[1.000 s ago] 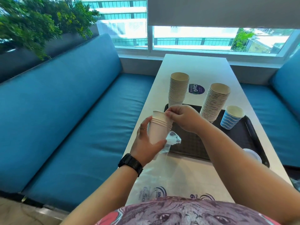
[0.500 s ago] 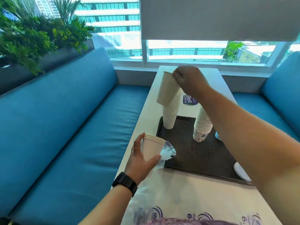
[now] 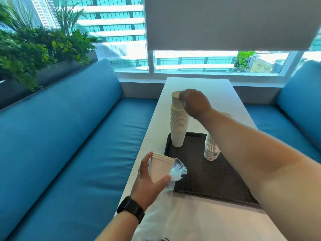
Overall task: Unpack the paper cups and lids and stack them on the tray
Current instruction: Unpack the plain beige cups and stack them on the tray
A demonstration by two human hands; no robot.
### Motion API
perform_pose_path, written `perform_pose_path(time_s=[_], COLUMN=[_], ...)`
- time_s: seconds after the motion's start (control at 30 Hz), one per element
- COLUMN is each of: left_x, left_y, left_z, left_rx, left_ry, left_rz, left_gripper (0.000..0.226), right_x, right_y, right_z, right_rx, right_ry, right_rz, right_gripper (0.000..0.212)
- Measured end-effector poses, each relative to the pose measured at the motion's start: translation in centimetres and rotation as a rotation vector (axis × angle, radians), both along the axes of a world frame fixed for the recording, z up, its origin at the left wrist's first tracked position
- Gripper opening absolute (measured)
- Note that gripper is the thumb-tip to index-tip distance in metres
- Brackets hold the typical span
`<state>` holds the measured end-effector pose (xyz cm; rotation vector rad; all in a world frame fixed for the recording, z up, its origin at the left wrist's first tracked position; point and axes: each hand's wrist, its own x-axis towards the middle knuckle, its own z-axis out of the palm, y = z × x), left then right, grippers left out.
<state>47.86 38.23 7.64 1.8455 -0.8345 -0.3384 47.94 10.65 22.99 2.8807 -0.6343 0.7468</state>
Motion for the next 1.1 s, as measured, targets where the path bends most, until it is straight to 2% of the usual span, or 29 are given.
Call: perform_pose_path(time_s=[0.1, 0.17, 0.27, 0.37, 0.47, 0.57, 0.67, 0.83, 0.97, 1.1], left_x=[0.0, -0.1, -0.2, -0.1, 0.1, 0.1, -0.2, -0.4, -0.5, -0.6], left_y=[0.2, 0.3, 0.2, 0.2, 0.3, 0.5, 0.5, 0.7, 0.8, 0.8], left_z=[0.0, 0.0, 0.1, 0.1, 0.2, 0.3, 0.7, 0.9, 0.8, 0.8], left_rx=[-0.002, 0.004, 0.012, -0.012, -0.021, -0.025, -0.026, -0.038, -0.045, -0.058], left_ry=[-0.022, -0.026, 0.000, 0.027, 0.054, 0.059, 0.039, 0.022, 0.004, -0.003], left_rz=[0.008, 0.012, 0.021, 0.032, 0.034, 0.033, 0.034, 0.039, 0.035, 0.042], left_gripper=[0.096, 0.097, 0.094, 0.091, 0.090, 0.090, 0.089, 0.092, 0.092, 0.088], right_x=[-0.1, -0.2, -0.8, -1.3, -2.0, -3.0, -4.5, -7.2, -8.4, -9.1], right_y=[0.0, 0.1, 0.6, 1.1, 2.3, 4.6, 7.3, 11.0, 12.5, 13.3], right_z=[-2.0, -3.0, -3.8, -4.0, -4.1, -4.2, -4.3, -4.9, -6.1, -6.7], right_rx=[0.050, 0.002, 0.005, 0.010, 0.038, 0.180, 0.430, 0.725, 0.988, 1.071], right_ry=[0.076, 0.147, 0.211, 0.207, 0.106, 0.008, -0.018, 0.012, -0.038, -0.023], right_rz=[-0.020, -0.015, 0.008, 0.006, 0.039, 0.129, 0.166, 0.172, 0.184, 0.221], right_gripper=[0.026, 0.032, 0.051, 0.057, 0.056, 0.046, 0.033, 0.028, 0.021, 0.015])
